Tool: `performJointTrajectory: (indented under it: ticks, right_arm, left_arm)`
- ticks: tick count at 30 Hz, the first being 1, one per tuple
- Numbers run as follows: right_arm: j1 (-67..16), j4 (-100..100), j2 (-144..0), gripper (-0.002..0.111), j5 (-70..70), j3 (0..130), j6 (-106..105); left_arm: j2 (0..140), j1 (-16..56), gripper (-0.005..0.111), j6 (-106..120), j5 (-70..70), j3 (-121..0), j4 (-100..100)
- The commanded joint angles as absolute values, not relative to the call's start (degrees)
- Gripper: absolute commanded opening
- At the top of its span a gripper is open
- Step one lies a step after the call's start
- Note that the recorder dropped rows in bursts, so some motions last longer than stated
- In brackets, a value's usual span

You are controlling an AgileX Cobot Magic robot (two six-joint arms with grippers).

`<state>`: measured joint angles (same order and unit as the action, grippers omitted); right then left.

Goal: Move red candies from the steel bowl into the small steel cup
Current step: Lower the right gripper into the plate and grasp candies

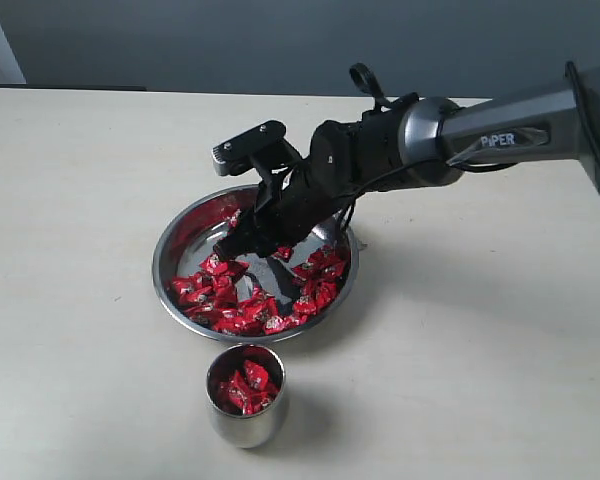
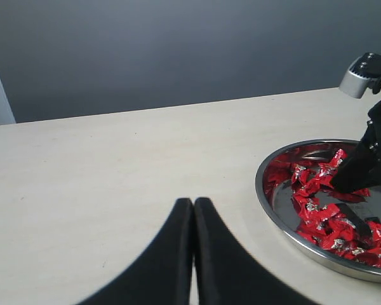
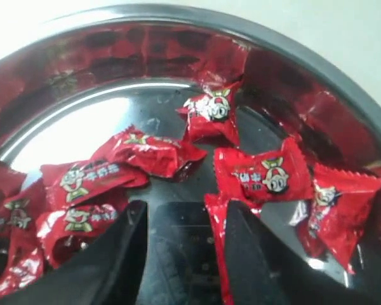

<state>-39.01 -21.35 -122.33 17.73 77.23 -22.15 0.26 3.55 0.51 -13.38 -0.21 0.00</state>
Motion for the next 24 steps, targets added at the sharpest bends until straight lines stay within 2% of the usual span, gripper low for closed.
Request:
performJointTrajectory:
  ticks: [1, 9, 24]
  right_arm:
    - [-38.07, -20.92, -123.14, 0.040, 17.22, 79.12, -22.26]
    - [-35.37, -20.43, -123.22, 0.040, 22.04, 79.12, -22.26]
    - [-35.36, -19.60, -124.66, 0.040, 24.23, 79.12, -22.26]
  left_arm:
    - [0.00, 3.60, 0.000, 0.51, -13.23, 0.00, -0.31]
    - [0.00, 3.60, 0.000, 0.51, -13.23, 0.00, -0.31]
    - [0.00, 3.60, 0.000, 0.51, -13.23, 0.00, -0.31]
